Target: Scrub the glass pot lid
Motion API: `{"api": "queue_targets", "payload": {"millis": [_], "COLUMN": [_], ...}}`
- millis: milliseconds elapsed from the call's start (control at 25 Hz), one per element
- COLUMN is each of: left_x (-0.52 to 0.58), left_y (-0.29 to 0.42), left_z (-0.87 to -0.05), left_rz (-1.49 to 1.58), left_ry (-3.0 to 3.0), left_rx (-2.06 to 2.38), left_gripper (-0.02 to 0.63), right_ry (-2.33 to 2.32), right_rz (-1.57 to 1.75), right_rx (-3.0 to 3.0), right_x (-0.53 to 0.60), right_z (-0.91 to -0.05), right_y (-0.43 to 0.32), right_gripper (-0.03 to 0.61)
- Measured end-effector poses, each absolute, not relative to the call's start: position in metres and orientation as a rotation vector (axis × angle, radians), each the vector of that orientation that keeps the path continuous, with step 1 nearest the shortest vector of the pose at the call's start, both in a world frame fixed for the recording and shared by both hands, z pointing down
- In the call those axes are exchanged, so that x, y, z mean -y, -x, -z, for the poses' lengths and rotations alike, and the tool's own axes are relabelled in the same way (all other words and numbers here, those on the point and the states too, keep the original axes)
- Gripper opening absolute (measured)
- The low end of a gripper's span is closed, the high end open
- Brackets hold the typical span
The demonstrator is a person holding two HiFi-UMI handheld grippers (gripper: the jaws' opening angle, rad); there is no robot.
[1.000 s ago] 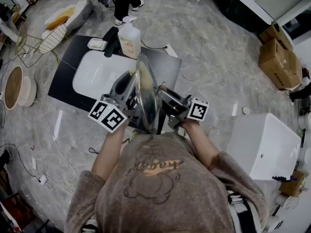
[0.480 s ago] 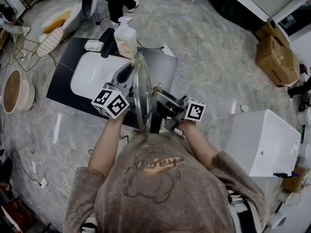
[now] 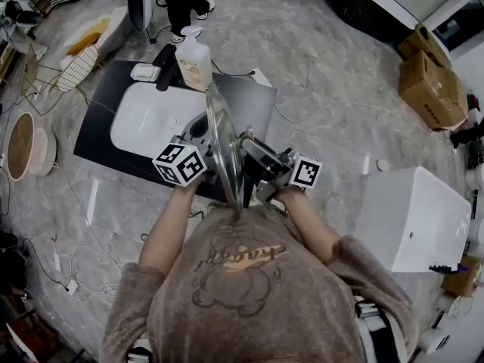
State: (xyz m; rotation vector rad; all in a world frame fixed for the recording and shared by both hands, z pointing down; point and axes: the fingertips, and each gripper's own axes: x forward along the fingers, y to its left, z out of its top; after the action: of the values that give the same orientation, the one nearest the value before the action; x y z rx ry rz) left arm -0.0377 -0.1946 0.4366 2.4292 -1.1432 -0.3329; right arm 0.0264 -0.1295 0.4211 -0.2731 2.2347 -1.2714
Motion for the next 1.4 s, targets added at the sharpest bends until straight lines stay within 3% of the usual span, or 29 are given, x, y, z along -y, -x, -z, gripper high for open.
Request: {"api": "queue_targets", "payload": {"millis": [520, 1400], "left_x": [0.149, 0.165], "left_y": [0.006, 0.014], "left_z": [-0.443, -0.343], "left_rz": [0.258, 0.418], "left_ry": [-2.442, -2.55], "left_rx": [0.948, 0.872], "left_gripper": [0.072, 0.072], "right_ry": [0.305, 0.288], "right_rz": [1.251, 1.302], "right_rx": [-2.17, -2.045], "right_x": [0.148, 0.161], "right_z": [-0.419, -0.428], "right_y": [-0.033, -0.041], "right_gripper": [0.176, 0.175]}}
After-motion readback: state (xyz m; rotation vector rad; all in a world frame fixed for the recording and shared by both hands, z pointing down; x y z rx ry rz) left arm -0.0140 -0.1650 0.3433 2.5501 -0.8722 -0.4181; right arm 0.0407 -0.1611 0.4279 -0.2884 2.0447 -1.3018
